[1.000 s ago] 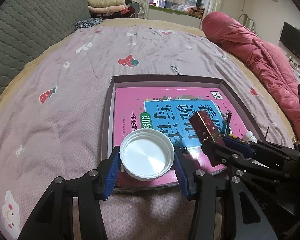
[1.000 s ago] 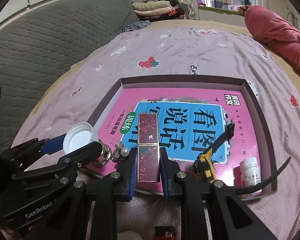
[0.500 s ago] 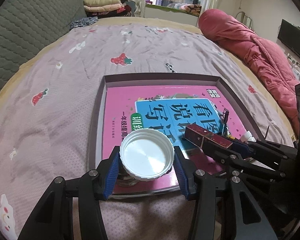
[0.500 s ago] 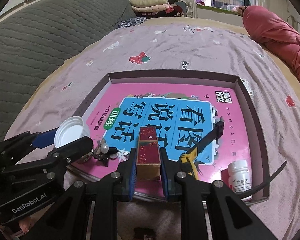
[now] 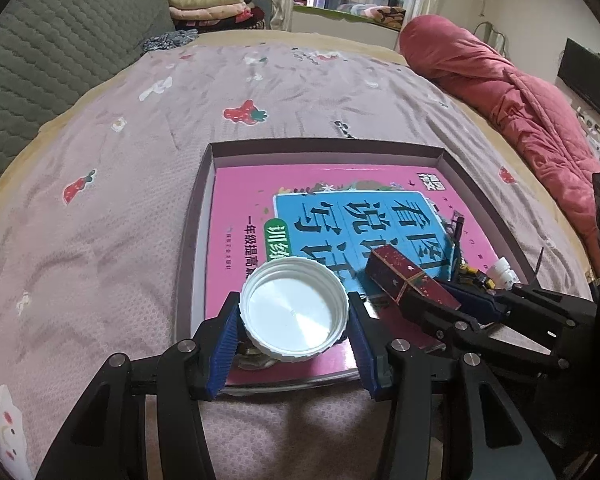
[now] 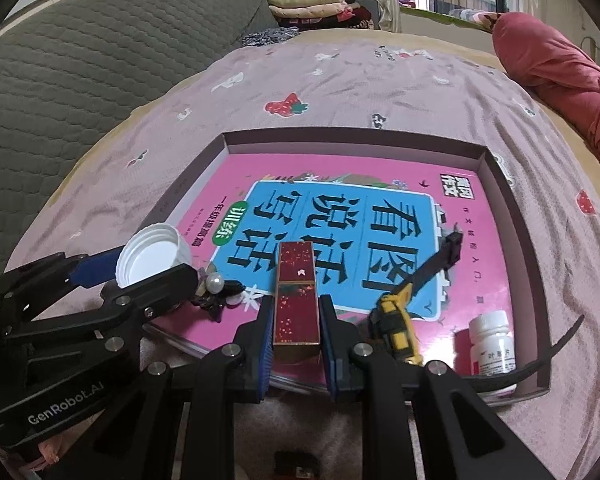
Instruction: Organize rigid objects
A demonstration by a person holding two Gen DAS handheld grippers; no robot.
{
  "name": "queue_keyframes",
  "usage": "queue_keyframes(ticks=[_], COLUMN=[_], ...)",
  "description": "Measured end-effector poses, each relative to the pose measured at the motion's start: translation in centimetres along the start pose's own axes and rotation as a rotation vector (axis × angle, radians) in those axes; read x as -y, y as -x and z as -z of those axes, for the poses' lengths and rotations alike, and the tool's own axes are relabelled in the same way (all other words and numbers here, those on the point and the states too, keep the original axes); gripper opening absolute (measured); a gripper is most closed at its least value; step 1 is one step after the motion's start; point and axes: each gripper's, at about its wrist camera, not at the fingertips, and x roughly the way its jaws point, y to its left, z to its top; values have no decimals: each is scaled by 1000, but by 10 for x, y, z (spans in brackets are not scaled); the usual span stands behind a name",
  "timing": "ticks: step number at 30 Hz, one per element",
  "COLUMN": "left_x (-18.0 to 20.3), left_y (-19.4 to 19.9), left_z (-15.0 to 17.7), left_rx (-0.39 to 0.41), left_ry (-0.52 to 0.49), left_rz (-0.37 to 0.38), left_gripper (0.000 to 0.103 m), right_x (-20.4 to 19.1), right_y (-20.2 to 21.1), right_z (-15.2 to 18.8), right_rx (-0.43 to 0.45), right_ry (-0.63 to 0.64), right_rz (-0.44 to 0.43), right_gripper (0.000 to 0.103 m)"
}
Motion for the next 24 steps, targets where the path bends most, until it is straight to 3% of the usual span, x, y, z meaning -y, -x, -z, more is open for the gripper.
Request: queue_keyframes(ticks=[9,24], left_x=[2,2], left_y=[-2,-3], left_z=[-1,4], left_rx=[-6,2], left_ry=[-7,-16], left_rz=[6,21], left_gripper=[52,52], right_x=[-1,11], right_y=[-7,-2], right_z=[2,8], right_rx=[-24,-13], right_ry=[19,-19], right_rz=[38,28], right_gripper=[21,22])
